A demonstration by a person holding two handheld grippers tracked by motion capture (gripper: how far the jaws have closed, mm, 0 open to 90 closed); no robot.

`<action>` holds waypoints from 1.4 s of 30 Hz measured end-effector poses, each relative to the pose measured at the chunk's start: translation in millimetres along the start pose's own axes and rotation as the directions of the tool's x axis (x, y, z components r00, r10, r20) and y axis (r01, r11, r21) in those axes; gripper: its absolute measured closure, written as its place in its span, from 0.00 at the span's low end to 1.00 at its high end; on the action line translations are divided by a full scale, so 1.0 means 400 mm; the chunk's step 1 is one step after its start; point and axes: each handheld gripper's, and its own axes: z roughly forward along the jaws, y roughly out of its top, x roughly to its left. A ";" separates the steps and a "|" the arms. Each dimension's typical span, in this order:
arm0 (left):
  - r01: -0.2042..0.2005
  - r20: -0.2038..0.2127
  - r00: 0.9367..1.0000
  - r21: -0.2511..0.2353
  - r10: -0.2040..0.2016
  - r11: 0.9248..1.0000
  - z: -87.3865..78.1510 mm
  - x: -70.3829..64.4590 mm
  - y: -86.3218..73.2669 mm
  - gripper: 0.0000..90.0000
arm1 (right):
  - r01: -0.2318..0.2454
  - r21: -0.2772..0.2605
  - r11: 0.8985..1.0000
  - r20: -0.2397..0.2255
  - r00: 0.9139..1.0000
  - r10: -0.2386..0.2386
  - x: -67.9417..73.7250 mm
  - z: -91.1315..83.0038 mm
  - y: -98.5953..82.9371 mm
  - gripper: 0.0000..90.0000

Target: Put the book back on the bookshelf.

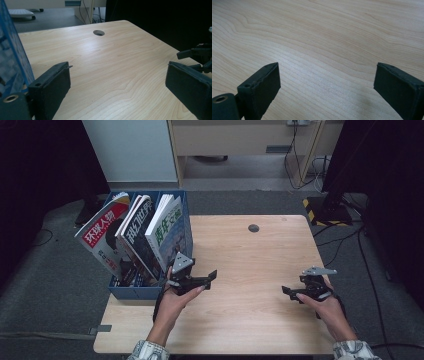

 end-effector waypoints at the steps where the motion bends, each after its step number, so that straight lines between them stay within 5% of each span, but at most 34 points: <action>1: -0.002 0.005 1.000 -0.002 0.002 1.000 0.004 -0.004 0.002 0.07 | 0.002 -0.002 1.000 0.002 1.000 -0.002 -0.001 0.000 0.000 0.08; 26: -0.054 0.051 0.997 0.051 0.052 0.997 0.113 -0.059 0.011 0.07 | -0.002 -0.009 1.000 0.007 1.000 0.002 -0.003 -0.006 0.001 0.08; 42: -0.134 0.059 0.990 0.140 0.126 0.981 0.203 -0.106 -0.010 0.07 | -0.004 -0.002 1.000 0.031 1.000 0.004 -0.011 -0.009 -0.001 0.08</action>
